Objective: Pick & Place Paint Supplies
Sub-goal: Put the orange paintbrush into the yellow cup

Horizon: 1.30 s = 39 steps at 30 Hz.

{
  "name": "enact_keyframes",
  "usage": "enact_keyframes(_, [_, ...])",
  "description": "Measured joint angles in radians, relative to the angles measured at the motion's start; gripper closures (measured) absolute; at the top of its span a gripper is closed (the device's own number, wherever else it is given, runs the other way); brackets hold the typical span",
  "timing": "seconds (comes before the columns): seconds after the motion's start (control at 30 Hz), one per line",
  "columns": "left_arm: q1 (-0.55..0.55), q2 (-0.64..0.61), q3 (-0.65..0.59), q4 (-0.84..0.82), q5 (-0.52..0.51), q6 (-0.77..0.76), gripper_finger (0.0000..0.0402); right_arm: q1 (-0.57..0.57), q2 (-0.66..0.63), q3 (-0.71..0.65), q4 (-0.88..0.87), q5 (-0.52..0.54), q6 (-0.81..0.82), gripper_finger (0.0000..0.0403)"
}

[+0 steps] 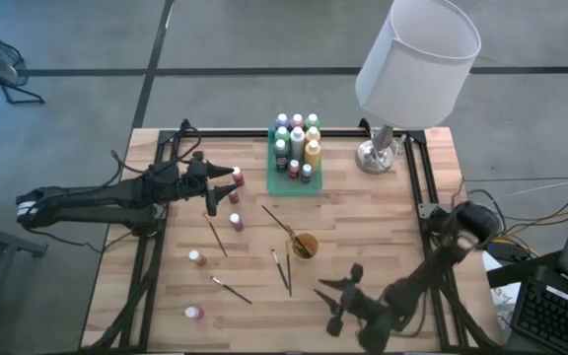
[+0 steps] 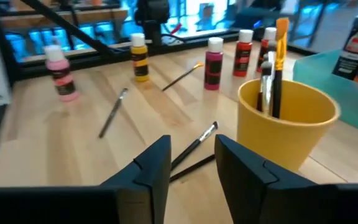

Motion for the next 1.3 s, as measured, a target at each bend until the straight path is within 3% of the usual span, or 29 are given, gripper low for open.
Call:
enact_keyframes(0.2, [0.0, 0.0, 0.0, -0.035, 0.0, 0.0, 0.0154, -0.008, 0.172, 0.137, -0.039, 0.084, 0.055, 0.0285])
enact_keyframes(0.43, [0.0, 0.002, 0.0, -0.034, 0.0, 0.0, 0.0154, -0.021, 0.255, 0.186, -0.177, 0.143, 0.307, 0.0294])
enact_keyframes(0.67, [0.0, 0.002, 0.0, -0.034, 0.0, 0.0, 0.0154, -0.055, 0.306, 0.193, -0.176, 0.117, 0.337, 0.031])
enact_keyframes(0.87, [0.0, 0.002, 0.0, -0.034, 0.0, 0.01, 0.0154, -0.052, 0.295, 0.178, -0.209, -0.026, 0.336, 0.0314])
enact_keyframes(1.3, [0.0, 0.003, 0.0, -0.031, 0.0, 0.011, 0.0154, -0.091, 0.287, 0.16, -0.224, -0.014, 0.413, 0.0198])
